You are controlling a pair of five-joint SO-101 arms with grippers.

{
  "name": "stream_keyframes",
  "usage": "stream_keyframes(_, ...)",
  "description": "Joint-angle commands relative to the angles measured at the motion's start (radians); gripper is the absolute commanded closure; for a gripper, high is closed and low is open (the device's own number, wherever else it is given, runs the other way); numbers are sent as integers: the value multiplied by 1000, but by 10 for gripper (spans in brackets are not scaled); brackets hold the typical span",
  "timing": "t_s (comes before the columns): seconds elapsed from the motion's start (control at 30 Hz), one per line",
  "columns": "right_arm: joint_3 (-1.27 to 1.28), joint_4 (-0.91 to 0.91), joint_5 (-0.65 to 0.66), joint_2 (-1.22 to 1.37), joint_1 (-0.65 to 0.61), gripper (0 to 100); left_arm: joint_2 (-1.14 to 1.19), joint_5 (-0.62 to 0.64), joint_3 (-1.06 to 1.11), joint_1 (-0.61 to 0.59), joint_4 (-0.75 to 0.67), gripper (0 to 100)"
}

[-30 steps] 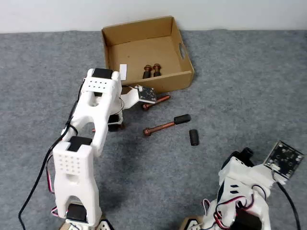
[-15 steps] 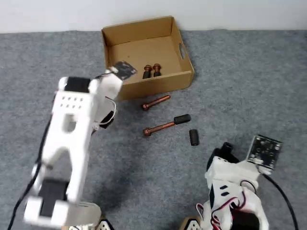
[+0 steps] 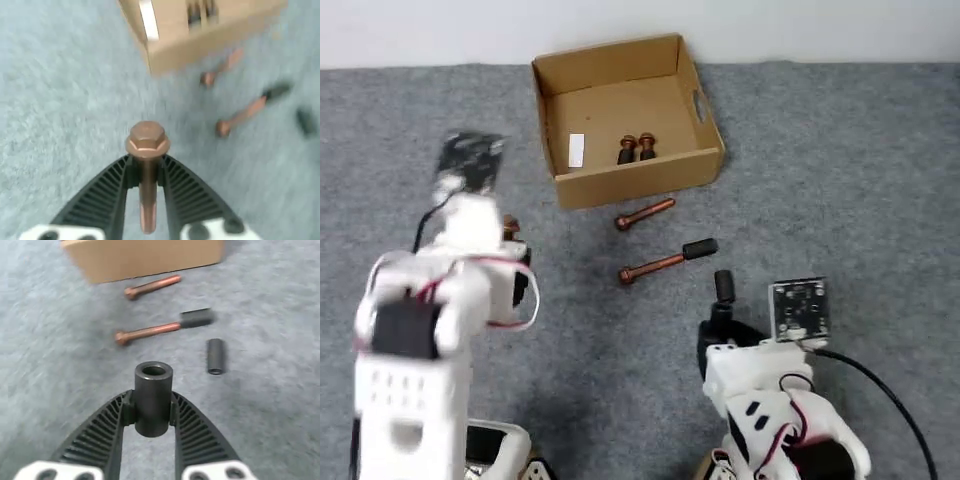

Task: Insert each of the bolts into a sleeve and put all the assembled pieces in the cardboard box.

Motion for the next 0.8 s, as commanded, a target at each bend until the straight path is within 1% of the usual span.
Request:
stream_keyframes(0.0, -28, -25, 12, 8, -77, 989, -253, 37, 124, 12, -144, 995)
stream_keyframes(0.07, -28, -27, 12, 8, -104, 989, -365, 41, 223, 11, -207, 995)
stream_keyframes(0.17, -28, -39, 12, 8, -170, 989, -519, 52, 352, 12, -252, 995)
stream_keyframes(0.23, -25, -39, 12, 10, -232, 989, -605, 123, 412, 12, -262, 995)
stream_keyframes(0.3, -23, -39, 12, 12, -288, 989, -678, 226, 456, 12, -264, 995)
stream_keyframes(0.37, -23, -41, 12, 12, -328, 989, -743, 272, 484, 14, -259, 995)
stream_keyframes(0.47, -15, -54, 15, 12, -384, 989, -832, 287, 509, 77, -256, 995)
stream_keyframes(0.53, -8, -59, 54, 12, -438, 989, -878, 316, 519, 146, -258, 995)
stream_keyframes(0.6, -6, -74, 83, 12, -476, 989, -876, 359, 519, 198, -258, 995)
stream_keyframes(0.67, -3, -76, 86, 12, -493, 989, -867, 408, 518, 233, -259, 995)
stream_keyframes(0.77, -3, -76, 86, 12, -501, 989, -867, 446, 524, 292, -258, 995)
